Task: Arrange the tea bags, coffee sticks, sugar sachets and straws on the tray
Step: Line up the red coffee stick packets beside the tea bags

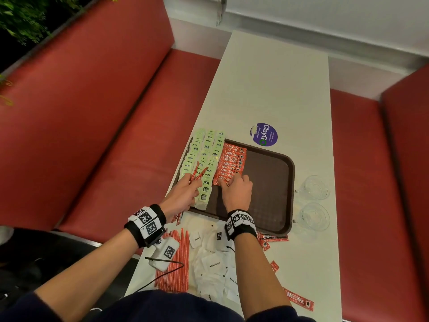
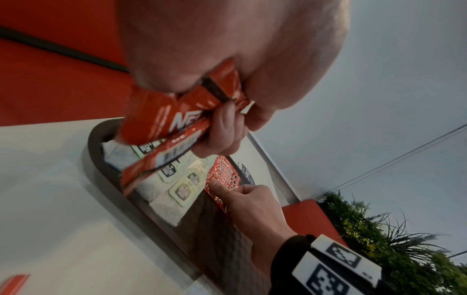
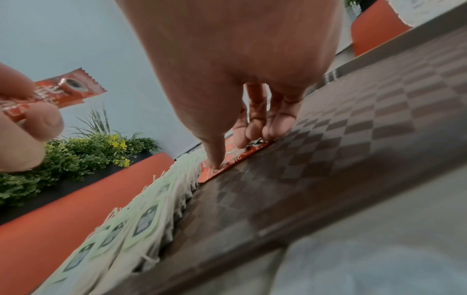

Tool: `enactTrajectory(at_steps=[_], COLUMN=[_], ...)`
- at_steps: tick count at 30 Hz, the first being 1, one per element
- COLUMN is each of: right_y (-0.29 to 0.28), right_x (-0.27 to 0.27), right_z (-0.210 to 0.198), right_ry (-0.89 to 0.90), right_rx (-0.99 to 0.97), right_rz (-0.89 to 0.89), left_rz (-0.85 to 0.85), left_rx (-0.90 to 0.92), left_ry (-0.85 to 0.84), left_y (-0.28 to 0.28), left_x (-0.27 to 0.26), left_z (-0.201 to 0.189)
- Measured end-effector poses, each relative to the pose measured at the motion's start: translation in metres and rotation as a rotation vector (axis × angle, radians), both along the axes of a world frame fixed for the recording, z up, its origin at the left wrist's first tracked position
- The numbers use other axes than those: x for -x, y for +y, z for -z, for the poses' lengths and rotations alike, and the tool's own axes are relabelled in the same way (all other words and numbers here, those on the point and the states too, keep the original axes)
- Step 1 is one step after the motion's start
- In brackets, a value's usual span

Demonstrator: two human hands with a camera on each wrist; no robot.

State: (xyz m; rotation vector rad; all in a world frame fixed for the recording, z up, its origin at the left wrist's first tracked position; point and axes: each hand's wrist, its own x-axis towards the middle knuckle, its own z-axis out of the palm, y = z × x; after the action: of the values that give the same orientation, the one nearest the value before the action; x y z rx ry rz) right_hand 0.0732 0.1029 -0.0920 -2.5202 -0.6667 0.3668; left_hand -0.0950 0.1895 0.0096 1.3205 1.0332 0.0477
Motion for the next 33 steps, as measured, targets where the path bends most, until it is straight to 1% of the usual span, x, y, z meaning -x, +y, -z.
enactTrajectory(at_steps=[3, 5, 6, 9, 10, 12, 13, 15, 18, 21, 24, 26, 28, 31, 33], right_y=[-0.003, -0.005, -0.007, -0.016, -0.020, -0.030, -0.035, -0.044, -0.060, -0.075, -0.085, -0.091, -0.094, -0.095, -0.093], right_x=[-0.001, -0.003, -0.002, 0.005, 0.007, 0.008, 0.007, 0.004, -0.001, 0.000, 0.006, 0.008, 0.005, -0.003, -0.009], right_z=[-0.010, -0.025, -0.036, -0.067, -0.073, -0.084, -0.088, -0.097, -0.104, -0.102, -0.103, -0.106, -0.109, -0.106, -0.102], right_ry=[0.021, 0.096, 0.177, 0.566, 0.666, 0.799, 0.835, 0.818, 0.732, 0.763, 0.777, 0.756, 0.701, 0.575, 0.500], right_rx=[-0.096, -0.216, -0.293, -0.493, -0.546, -0.659, -0.708, -0.752, -0.711, -0.677, -0.660, -0.654, -0.612, -0.499, -0.443], right_rz=[-0.001, -0.038, -0.073, -0.181, -0.201, -0.207, -0.204, -0.211, -0.231, -0.205, -0.184, -0.198, -0.244, -0.314, -0.323], left_rz=[0.057, 0.093, 0.102, 0.126, 0.139, 0.175, 0.195, 0.239, 0.257, 0.192, 0.211, 0.212, 0.210, 0.225, 0.193], left_rx=[-0.021, -0.043, -0.044, -0.026, -0.020, -0.020, -0.026, -0.039, -0.084, -0.150, -0.228, -0.238, -0.247, -0.285, -0.320], left_ry=[-0.019, -0.033, -0.042, -0.093, -0.110, -0.131, -0.136, -0.140, -0.158, -0.194, -0.197, -0.187, -0.175, -0.146, -0.100], left_y=[0.000, -0.001, -0.001, -0.002, -0.002, -0.002, -0.002, -0.002, -0.002, -0.002, -0.005, -0.006, -0.005, -0.005, -0.005], left_x=[0.002, 0.003, 0.003, 0.002, 0.002, 0.001, 0.002, 0.003, 0.004, 0.005, 0.005, 0.005, 0.005, 0.003, 0.002], left_z=[0.002, 0.002, 0.002, 0.001, -0.001, -0.005, -0.007, -0.010, -0.013, -0.013, -0.012, -0.011, -0.009, -0.006, -0.007])
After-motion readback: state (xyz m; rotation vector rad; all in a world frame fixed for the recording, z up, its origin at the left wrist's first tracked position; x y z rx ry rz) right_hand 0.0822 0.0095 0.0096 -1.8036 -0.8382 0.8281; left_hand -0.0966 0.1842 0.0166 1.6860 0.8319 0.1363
